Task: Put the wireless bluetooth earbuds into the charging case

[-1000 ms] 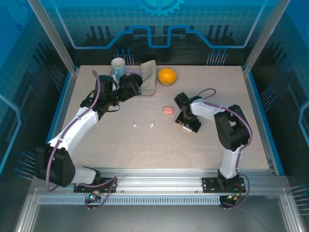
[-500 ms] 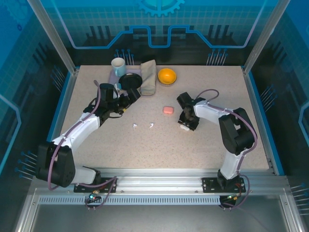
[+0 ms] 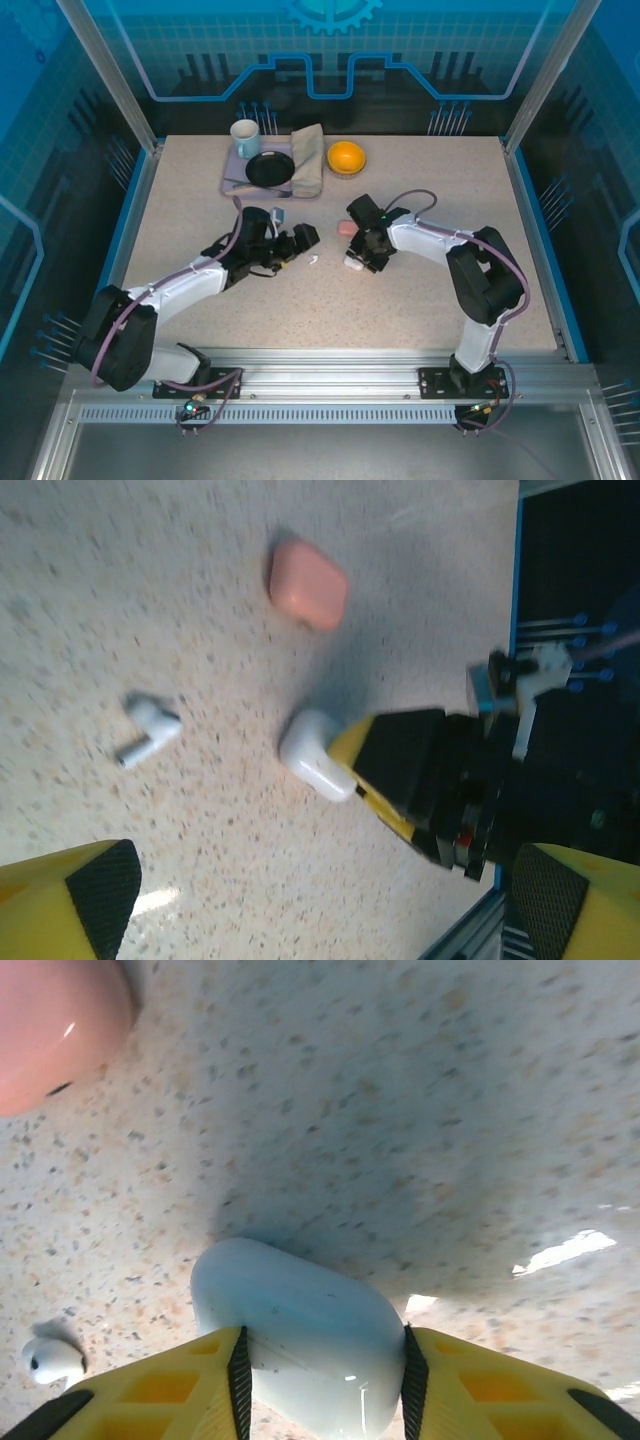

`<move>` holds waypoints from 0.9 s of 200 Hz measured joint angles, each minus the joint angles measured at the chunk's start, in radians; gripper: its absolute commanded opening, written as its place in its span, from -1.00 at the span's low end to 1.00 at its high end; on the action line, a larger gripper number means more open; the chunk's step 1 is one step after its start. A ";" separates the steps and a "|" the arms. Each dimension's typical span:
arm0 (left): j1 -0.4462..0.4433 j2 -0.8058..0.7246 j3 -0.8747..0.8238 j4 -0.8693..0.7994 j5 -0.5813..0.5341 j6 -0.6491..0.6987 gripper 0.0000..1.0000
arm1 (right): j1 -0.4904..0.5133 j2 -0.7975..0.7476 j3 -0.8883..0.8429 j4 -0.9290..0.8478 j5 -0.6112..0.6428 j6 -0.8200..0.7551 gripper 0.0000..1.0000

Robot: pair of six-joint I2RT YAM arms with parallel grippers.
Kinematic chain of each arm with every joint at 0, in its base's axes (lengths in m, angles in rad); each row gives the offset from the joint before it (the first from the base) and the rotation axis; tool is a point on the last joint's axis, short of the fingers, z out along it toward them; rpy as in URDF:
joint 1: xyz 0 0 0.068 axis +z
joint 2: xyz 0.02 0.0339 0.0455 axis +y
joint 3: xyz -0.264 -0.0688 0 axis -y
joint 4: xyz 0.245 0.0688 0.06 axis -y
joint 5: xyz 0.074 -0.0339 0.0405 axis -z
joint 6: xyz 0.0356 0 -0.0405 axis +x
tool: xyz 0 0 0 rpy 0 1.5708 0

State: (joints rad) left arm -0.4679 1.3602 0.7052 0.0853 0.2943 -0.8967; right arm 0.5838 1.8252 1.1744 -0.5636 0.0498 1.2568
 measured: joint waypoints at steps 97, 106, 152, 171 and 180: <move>-0.034 -0.138 -0.018 -0.024 -0.168 -0.019 0.98 | 0.082 0.096 0.128 -0.087 -0.001 0.035 0.50; -0.034 -0.146 -0.018 -0.029 -0.182 -0.019 0.98 | 0.087 0.101 0.142 -0.103 0.002 0.035 0.49; -0.034 -0.164 -0.019 -0.038 -0.224 -0.023 0.98 | 0.110 0.111 0.217 -0.186 0.023 0.037 0.50; -0.034 -0.173 -0.022 -0.042 -0.239 -0.026 0.98 | 0.115 0.111 0.240 -0.200 0.029 0.042 0.50; -0.033 -0.176 -0.022 -0.044 -0.245 -0.032 0.98 | 0.117 0.112 0.246 -0.207 0.029 0.043 0.51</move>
State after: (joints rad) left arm -0.5011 1.1843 0.6834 0.0414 0.0498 -0.9287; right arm 0.7010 1.9373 1.4208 -0.7708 0.0788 1.2995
